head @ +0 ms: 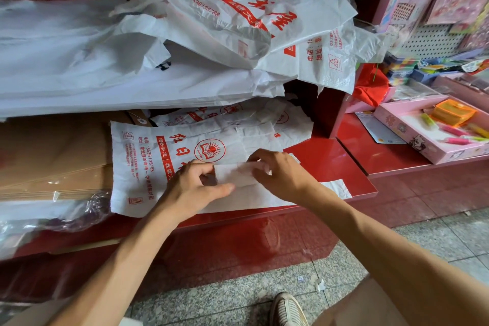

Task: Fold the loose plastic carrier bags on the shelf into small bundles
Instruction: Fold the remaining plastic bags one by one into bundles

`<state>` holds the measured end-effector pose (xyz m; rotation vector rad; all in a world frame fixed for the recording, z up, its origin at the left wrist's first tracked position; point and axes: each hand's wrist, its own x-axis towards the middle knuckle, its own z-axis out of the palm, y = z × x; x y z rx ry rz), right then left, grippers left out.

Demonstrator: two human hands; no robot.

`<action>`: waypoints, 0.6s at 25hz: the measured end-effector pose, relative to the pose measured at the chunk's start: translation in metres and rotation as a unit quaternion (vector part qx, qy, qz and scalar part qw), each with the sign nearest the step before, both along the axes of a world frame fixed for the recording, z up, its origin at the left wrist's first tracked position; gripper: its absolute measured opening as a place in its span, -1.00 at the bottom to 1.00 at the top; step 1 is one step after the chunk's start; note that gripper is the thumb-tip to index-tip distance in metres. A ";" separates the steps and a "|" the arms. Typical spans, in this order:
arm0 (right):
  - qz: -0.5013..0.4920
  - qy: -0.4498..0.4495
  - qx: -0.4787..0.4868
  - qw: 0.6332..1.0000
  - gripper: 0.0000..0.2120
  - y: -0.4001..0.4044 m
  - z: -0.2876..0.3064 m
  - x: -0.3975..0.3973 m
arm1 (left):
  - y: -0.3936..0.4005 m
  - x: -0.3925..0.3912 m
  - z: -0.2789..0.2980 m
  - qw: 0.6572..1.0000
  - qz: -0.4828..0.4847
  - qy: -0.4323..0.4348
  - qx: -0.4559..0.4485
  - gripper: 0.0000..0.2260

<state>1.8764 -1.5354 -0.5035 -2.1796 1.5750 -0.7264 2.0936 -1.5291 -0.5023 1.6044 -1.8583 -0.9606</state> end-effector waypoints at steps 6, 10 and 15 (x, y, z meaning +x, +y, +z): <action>-0.051 0.092 0.043 0.994 -0.46 -0.010 -0.006 0.003 | -0.002 -0.017 -0.009 0.984 0.077 -0.149 -0.052 -0.78; -0.009 0.125 0.133 0.983 -0.58 -0.020 0.004 0.003 | -0.002 -0.021 -0.010 0.980 0.077 -0.169 -0.064 -0.77; -0.012 -0.084 0.170 0.982 -0.71 -0.020 0.017 -0.001 | 0.000 -0.012 -0.006 0.998 0.056 0.026 0.015 -0.58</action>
